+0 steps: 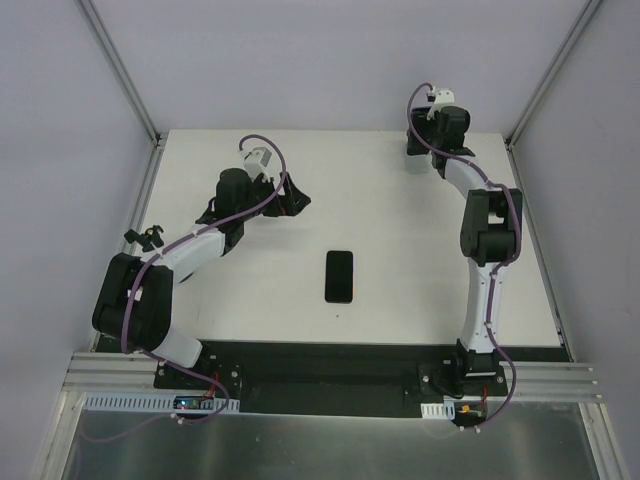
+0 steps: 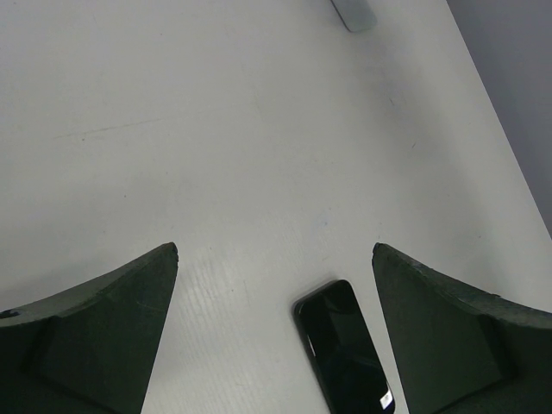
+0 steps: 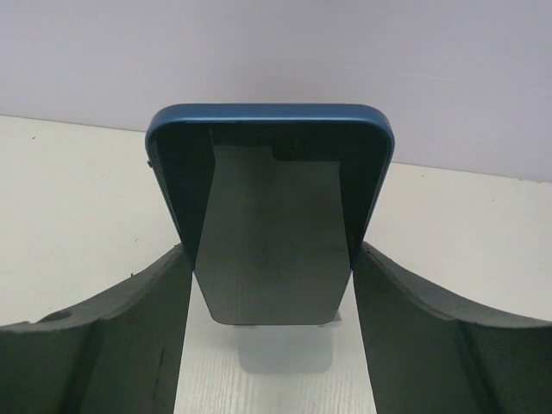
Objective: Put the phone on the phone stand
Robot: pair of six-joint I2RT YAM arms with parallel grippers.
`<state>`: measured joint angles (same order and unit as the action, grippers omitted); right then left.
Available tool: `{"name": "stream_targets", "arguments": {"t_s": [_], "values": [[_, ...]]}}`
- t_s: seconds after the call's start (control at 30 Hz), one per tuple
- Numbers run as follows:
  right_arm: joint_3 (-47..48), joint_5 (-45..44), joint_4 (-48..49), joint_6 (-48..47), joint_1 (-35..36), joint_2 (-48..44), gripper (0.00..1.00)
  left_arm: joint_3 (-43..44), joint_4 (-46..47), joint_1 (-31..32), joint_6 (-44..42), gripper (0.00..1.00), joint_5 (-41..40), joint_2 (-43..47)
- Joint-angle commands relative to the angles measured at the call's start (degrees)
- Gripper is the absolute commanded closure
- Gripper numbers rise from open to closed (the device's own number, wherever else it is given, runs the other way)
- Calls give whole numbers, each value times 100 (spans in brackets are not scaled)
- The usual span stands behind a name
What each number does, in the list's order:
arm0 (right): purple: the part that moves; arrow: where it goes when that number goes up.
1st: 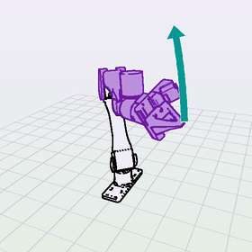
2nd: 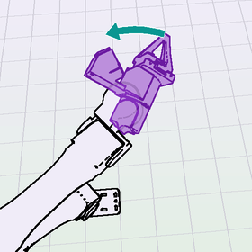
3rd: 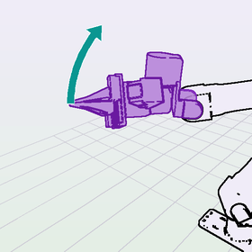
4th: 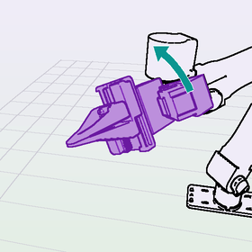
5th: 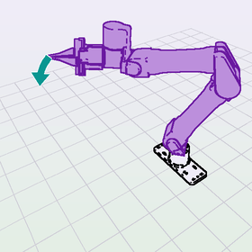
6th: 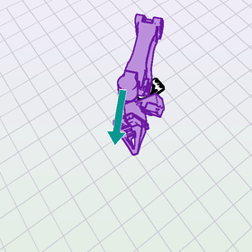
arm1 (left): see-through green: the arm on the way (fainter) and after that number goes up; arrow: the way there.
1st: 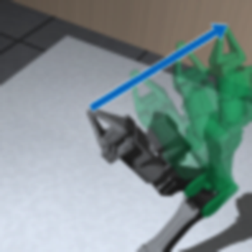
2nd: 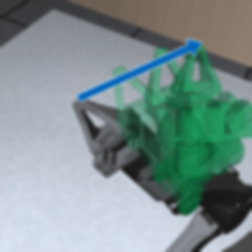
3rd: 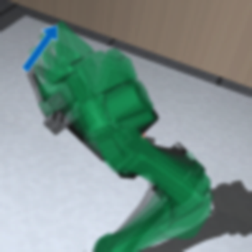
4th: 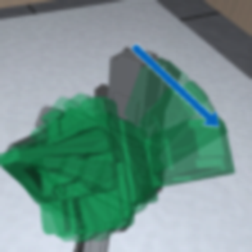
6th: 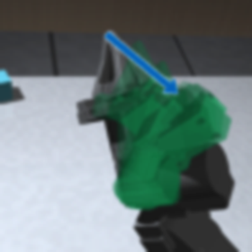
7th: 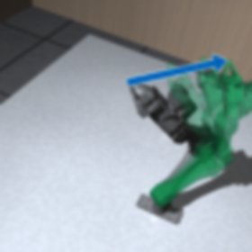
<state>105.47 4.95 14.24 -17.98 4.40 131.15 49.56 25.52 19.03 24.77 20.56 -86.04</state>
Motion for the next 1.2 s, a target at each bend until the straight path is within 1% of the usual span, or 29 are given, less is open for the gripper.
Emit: {"name": "stream_targets", "arguments": {"t_s": [0.0, 0.23, 0.33, 0.53, 0.7, 0.83, 0.93, 1.17], "values": [[474, -47, 589, -223, -27, 42, 100, 159, 261, -39, 63, 7, 115, 35], [764, -38, 466, -391, -54, 288, 100, 177, 269, -39, 89, 7, 177, 8], [765, -21, 466, -304, -115, 341, 99, 186, 270, -39, 89, 7, 185, -1], [563, 6, 518, -250, -133, 350, 100, 186, 278, -39, 106, 7, 186, -18], [176, -56, 650, -31, -115, 244, 99, 177, 278, -39, 107, 7, 186, 8], [105, -82, 571, 49, -63, 262, 100, 159, 287, -39, 107, 7, 186, 17], [79, -283, 466, 40, 43, 262, 99, 150, 287, -39, 106, 7, 168, 26], [263, -1477, 132, 242, 289, 314, 100, 150, 287, -39, 98, 7, 168, 35]]}}
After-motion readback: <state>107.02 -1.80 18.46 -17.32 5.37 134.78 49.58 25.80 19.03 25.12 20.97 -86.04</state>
